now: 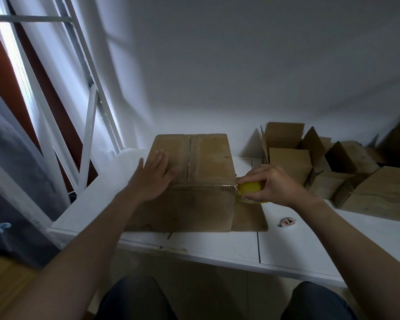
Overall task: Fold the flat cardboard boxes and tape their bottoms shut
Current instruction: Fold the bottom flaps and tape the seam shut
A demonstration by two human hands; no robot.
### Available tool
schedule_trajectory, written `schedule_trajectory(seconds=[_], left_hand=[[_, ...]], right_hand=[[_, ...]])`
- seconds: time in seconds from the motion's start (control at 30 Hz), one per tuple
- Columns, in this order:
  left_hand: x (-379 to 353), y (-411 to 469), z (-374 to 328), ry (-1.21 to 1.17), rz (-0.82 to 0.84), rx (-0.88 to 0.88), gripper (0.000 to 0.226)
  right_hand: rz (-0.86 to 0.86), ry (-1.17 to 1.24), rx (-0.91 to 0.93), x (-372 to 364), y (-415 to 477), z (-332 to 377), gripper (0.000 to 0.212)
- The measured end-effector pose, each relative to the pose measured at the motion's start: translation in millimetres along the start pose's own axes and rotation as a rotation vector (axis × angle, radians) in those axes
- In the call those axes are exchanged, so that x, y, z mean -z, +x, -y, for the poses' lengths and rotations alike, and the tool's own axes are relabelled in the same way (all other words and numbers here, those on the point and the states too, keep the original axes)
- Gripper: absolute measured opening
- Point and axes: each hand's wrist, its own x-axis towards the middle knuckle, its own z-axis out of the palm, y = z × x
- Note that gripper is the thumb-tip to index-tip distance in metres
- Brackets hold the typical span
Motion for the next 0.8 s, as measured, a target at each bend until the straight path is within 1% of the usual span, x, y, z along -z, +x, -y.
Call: schedule_trajectory(seconds=[0.07,0.13,0.17,0.2,0.27,0.33,0.37,0.4,0.43,0.5,0.57,0.63,0.67,0.73,0.8], left_hand=[[0,5,21,-0.172,-0.027,0.077,0.12],[-4,3,27,-0.415,-0.027,0.16,0.097],[-5,0,26,-0.501,-0.024,0.179,0.086],[-7,-1,27,-0.526,-0.039,0.181,0.081],[-8,-1,27,-0.372,-0.136,0.113,0.078],[-5,-1,25,-0.18,-0.249,-0.048,0.075],[-3,-3,20,-0.106,-0.259,-0.128,0.077],[-3,-5,14,-0.05,-0.232,-0.181,0.084],[-2,-10,8,-0.014,-0.184,-0.197,0.093],[-3,-12,4,0.002,-0.105,-0.166,0.112],[-2,-10,5,-0.007,-0.056,-0.139,0.129],[-1,-8,8,-0.031,-0.037,-0.136,0.135],[-1,-9,9,-0.046,-0.038,-0.141,0.137],[-1,-13,10,-0.091,-0.04,-0.15,0.138],[-1,-14,13,-0.18,-0.034,-0.141,0.137]], right_hand=[[-0.003,0.005,-0.005,-1,-1,0,0.045],[-0.004,0.001,-0.012,-1,-1,1,0.045],[0.003,0.0,-0.019,-1,-1,2,0.045],[0.017,0.0,-0.033,-1,-1,3,0.045],[0.078,-0.006,-0.076,1,-1,4,0.044],[0.125,-0.024,-0.086,5,0,8,0.041],[0.127,-0.039,-0.087,7,2,12,0.039],[0.114,-0.065,-0.093,9,6,20,0.04],[0.09,-0.099,-0.1,9,11,29,0.045],[0.03,-0.153,-0.074,3,26,51,0.054],[-0.01,-0.161,0.002,-10,47,72,0.054],[0.008,-0.168,0.02,-28,72,93,0.051],[0.035,-0.189,-0.004,-38,83,102,0.054],[0.105,-0.297,-0.056,-58,98,115,0.064],[0.143,-0.453,-0.056,-71,101,118,0.072]])
